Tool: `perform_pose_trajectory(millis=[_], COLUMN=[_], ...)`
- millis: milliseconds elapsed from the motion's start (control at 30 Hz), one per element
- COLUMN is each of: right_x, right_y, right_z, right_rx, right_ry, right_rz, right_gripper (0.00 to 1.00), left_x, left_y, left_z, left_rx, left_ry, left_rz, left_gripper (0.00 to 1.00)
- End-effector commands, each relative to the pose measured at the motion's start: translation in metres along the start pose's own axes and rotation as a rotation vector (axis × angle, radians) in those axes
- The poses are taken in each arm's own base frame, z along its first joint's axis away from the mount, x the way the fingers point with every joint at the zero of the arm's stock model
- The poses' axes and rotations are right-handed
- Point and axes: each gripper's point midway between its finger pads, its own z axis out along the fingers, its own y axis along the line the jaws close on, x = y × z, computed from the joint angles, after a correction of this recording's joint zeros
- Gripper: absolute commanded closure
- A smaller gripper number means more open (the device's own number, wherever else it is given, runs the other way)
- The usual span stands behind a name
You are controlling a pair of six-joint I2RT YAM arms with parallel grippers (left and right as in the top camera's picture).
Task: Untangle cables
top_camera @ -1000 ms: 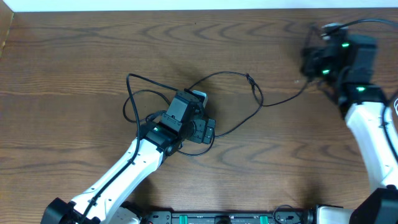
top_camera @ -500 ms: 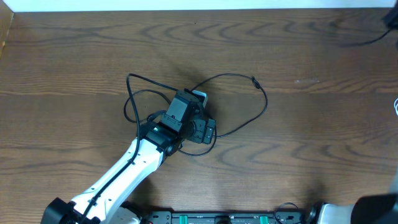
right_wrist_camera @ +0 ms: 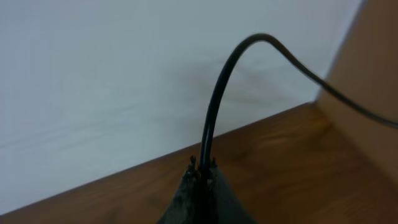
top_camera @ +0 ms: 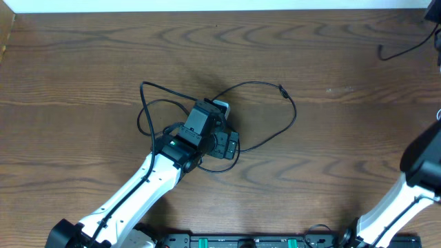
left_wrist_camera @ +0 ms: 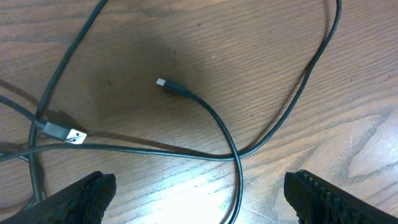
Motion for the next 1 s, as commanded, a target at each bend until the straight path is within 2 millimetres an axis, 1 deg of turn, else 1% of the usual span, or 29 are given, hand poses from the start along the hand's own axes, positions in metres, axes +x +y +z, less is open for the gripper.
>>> perform_pose_trajectory(millis=[0,33,67,133,167,200,233,300,333,367,400,467,500,567,600,667,733,833,900,933,967], right_x=[-0.06,-0.069,-0.082,-0.096,-0.099,-0.093,-0.083,-0.042,-0.009,0.026,0.058,0.109,0.132,0.157,0.166,0.172,0.18,0.186,0.18,0.173,0.153], right_y=[-0.027,-0.029,-0.031,-0.034,-0.036,-0.039,-0.044,-0.055,-0.06,-0.063,-0.065,-0.067,-0.066,-0.065,-0.065,-0.066,-0.068,-0.07,-0.067,-0.066,-0.066], right_z=[0.002,0.004,0.007,0.014,0.021,0.028,0.037,0.062,0.077,0.089,0.098,0.104,0.104,0.099,0.095,0.085,0.074,0.054,0.041,0.033,0.018], right_rx=[0.142,0.157,0.171,0.174,0.178,0.189,0.207,0.241,0.252,0.259,0.26,0.261,0.261,0.262,0.265,0.268,0.279,0.286,0.286,0.287,0.294], right_ry=[-0.142,-0.164,-0.199,-0.245,-0.262,-0.257,-0.237,-0.153,-0.073,0.014,0.101,0.246,0.317,0.409,0.447,0.5,0.558,0.639,0.666,0.671,0.66], right_rz=[-0.097,-0.097,-0.094,-0.089,-0.077,-0.061,-0.049,-0.021,-0.014,-0.016,-0.019,-0.016,-0.011,-0.006,-0.001,-0.002,0.022,0.031,0.029,0.028,0.035], right_gripper=[0.99,0.99,0.99,0.99,0.99,0.99,0.99,0.99,0.96,0.9,0.79,0.43,0.33,0.19,0.12,0.02,0.01,0.01,0.01,0.01,0.01], left_x=[0.003,0.003,0.003,0.003,0.003,0.003,0.003,0.003,0.003,0.003,0.003,0.003,0.003,0.003,0.003,0.003,0.003,0.003,0.003,0.003,0.003], left_y=[0.004,0.004,0.004,0.004,0.004,0.004,0.004,0.004,0.004,0.004,0.004,0.004,0.004,0.004,0.004,0.004,0.004,0.004,0.004,0.004,0.004], left_z=[0.003,0.003,0.003,0.003,0.003,0.003,0.003,0.003,0.003,0.003,0.003,0.003,0.003,0.003,0.003,0.003,0.003,0.003,0.003,0.003,0.003], left_rx=[-0.012,-0.012,-0.012,-0.012,-0.012,-0.012,-0.012,-0.012,-0.012,-0.012,-0.012,-0.012,-0.012,-0.012,-0.012,-0.012,-0.012,-0.012,-0.012,-0.012,-0.012], left_ry=[0.012,0.012,0.012,0.012,0.012,0.012,0.012,0.012,0.012,0.012,0.012,0.012,0.012,0.012,0.012,0.012,0.012,0.012,0.012,0.012,0.012], left_rz=[0.003,0.003,0.003,0.003,0.003,0.003,0.003,0.003,0.003,0.003,0.003,0.004,0.003,0.003,0.003,0.003,0.003,0.003,0.003,0.003,0.003], left_gripper=[0.07,0.07,0.07,0.07,0.07,0.07,0.07,0.07,0.07,0.07,0.07,0.07,0.07,0.07,0.07,0.07,0.07,0.07,0.07,0.07,0.07])
